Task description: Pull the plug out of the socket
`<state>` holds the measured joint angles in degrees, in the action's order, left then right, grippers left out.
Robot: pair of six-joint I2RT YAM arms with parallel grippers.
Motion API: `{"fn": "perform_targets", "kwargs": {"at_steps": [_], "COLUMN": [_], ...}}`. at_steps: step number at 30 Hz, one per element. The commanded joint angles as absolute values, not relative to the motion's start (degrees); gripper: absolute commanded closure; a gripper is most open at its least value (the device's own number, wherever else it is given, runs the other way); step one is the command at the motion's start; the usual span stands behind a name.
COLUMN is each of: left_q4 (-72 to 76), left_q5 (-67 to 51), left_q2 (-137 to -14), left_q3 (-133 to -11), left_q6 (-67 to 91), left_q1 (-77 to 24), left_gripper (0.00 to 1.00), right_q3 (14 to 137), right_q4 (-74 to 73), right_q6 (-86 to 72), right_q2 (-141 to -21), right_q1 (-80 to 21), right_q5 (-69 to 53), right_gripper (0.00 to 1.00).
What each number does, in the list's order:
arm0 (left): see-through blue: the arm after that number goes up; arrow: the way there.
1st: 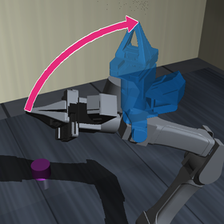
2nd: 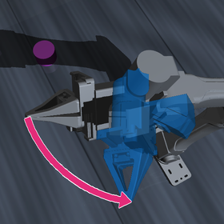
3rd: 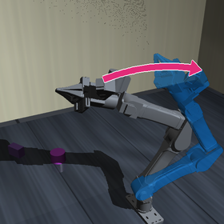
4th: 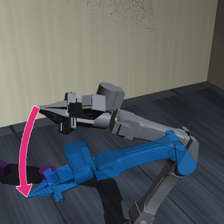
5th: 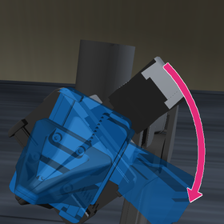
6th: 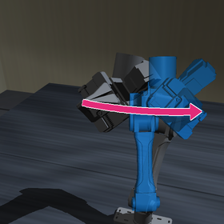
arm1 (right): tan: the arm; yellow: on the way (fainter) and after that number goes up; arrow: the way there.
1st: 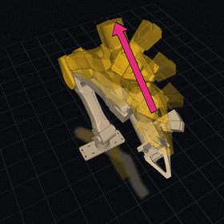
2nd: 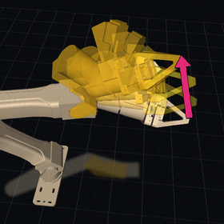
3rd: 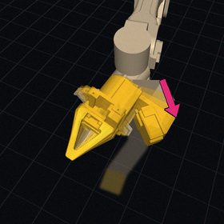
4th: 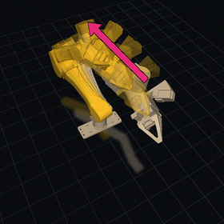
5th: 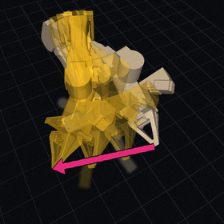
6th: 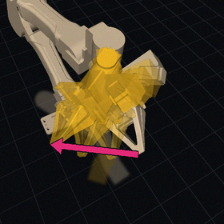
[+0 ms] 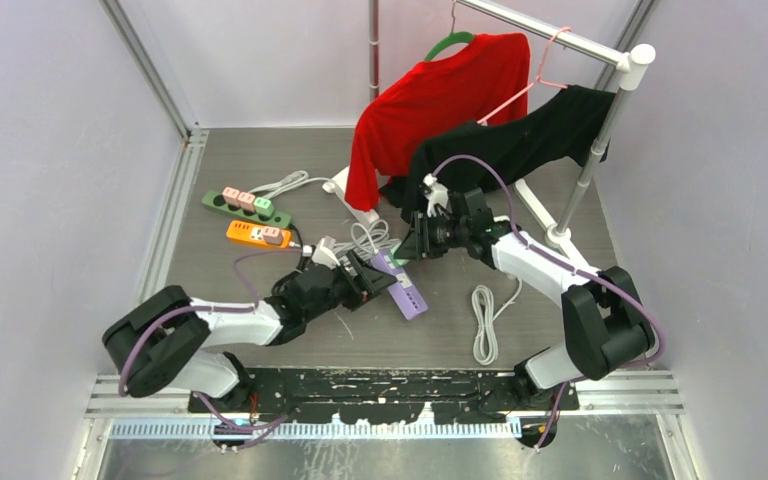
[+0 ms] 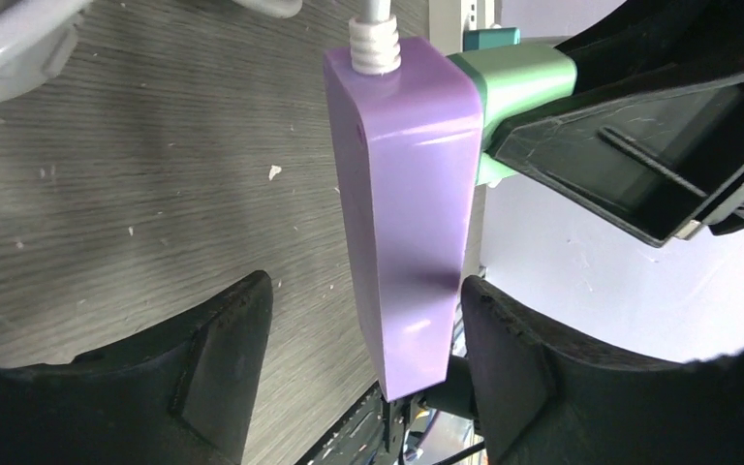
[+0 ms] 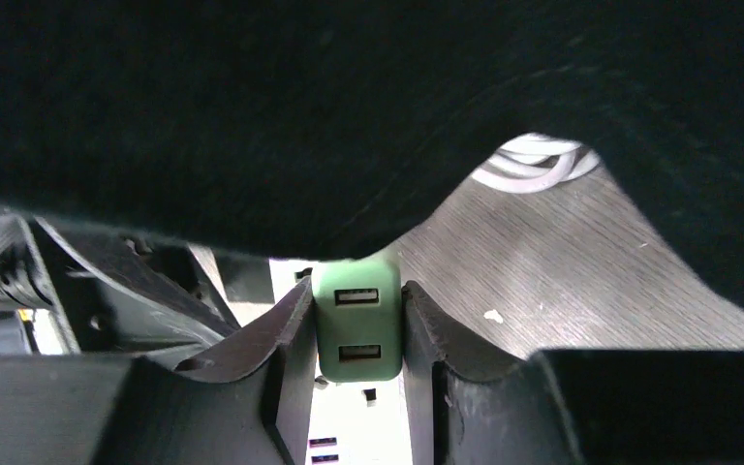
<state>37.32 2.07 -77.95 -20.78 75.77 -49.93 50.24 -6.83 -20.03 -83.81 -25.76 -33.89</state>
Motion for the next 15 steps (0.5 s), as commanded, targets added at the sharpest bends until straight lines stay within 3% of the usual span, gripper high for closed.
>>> {"fn": "perform_targets", "kwargs": {"at_steps": [1,6,10,13,15], "left_q4": [45.3,47.2,51.8,55.5,58.4], "left_q5": [0.0,-2.3,-4.7,-6.1,-6.3], "left_q2": [-82.0,-87.4,-92.1,-95.5,-97.0], "left_q3": [-23.9,-26.3,-27.4,-27.6,-27.2], "left_q6": [76.5,77.8,79.3,80.6,81.3], "left_q1": [-50.3,-50.4,-50.4,-50.4,-50.3], "left_gripper": [0.30,0.44,0.71,0.99,1.00], "right_q3": [50.4,50.2,50.1,49.9,49.8], "right_q4": [-1.4,-0.6,-0.6,-0.4,-0.2], "right_q6": [-25.9,-26.8,-26.8,-27.2,-28.5], "right_q2": [-82.8,-82.7,-83.0,-82.8,-82.9], "right_q1": [-25.7,-26.3,-26.5,-26.7,-26.6], "right_q5": [-31.2,-31.3,-30.7,-30.8,-30.2], "right_gripper": [0.99,0.99,0.99,0.99,0.99]}}
